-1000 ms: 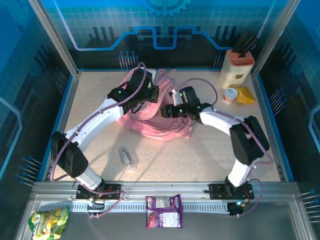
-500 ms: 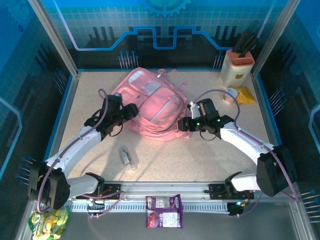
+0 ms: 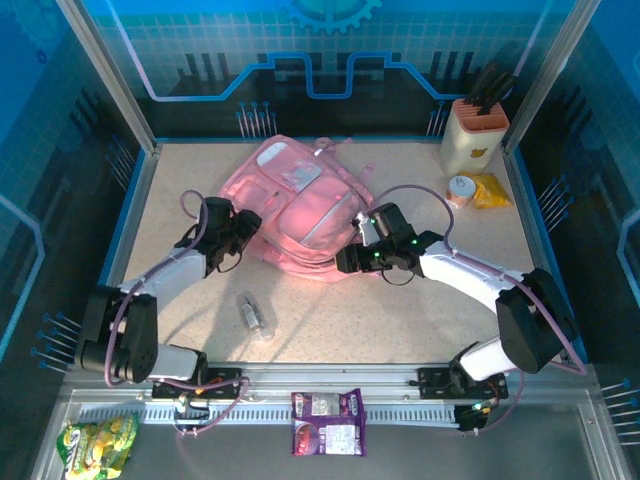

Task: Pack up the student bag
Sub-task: Rotate the student bag at the center of the table.

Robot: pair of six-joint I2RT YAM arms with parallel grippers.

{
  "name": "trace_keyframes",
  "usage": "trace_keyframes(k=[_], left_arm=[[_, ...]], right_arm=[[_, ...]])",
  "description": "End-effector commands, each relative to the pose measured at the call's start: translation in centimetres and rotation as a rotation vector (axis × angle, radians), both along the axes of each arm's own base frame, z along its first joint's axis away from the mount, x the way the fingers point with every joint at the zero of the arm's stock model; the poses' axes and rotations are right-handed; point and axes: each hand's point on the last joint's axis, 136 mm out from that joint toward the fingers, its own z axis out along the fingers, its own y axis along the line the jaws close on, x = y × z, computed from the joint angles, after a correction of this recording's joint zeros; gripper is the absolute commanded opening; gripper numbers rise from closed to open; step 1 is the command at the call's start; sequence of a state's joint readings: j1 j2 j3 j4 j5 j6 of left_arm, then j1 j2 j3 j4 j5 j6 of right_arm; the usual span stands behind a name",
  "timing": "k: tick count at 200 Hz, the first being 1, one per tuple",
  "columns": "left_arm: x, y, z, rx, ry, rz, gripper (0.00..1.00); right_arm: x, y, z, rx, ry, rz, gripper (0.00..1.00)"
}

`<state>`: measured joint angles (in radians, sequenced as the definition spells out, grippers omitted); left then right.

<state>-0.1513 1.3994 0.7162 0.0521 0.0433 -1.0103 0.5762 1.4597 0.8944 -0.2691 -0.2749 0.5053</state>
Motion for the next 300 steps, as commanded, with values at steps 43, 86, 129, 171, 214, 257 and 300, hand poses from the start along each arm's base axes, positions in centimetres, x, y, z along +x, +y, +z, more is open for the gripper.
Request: trace_keyframes(k=[43, 86, 129, 171, 214, 257, 300], left_arm=[[1.1, -0.6, -1.8, -0.131, -0.032, 0.045, 0.4], [1.3, -1.6, -2.3, -0.167, -0.036, 0.057, 0.38], [2.6, -3.5, -2.5, -0.237, -0.055, 0.059, 0.17], [2.5, -5.2, -1.2, -0.283, -0.057, 0.034, 0.0], [0.6, -7.2, 1.5, -0.288, -0.042, 0.021, 0.0], [-1.5, -9.9, 3.4, -0.325, -0.023, 0.019, 0.0], [-1.5, -11.3, 3.8, -0.356, -0.013, 0.03, 0.0]], right_arm=[[0.2, 0.7, -0.2, 0.013, 0.011, 0.013, 0.57], [0.6, 1.1, -0.3, 0.017, 0.011, 0.022, 0.57], [2.1, 1.4, -0.2, 0.007, -0.022, 0.003, 0.57], [5.4, 0.6, 0.2, -0.006, -0.082, -0.048, 0.59], [11.2, -1.8, 0.8, -0.011, -0.12, -0.134, 0.63], [14.3, -3.9, 2.6, -0.073, -0.15, -0.2, 0.74], [8.2, -5.7, 5.2, -0.238, -0.212, -0.189, 0.76]])
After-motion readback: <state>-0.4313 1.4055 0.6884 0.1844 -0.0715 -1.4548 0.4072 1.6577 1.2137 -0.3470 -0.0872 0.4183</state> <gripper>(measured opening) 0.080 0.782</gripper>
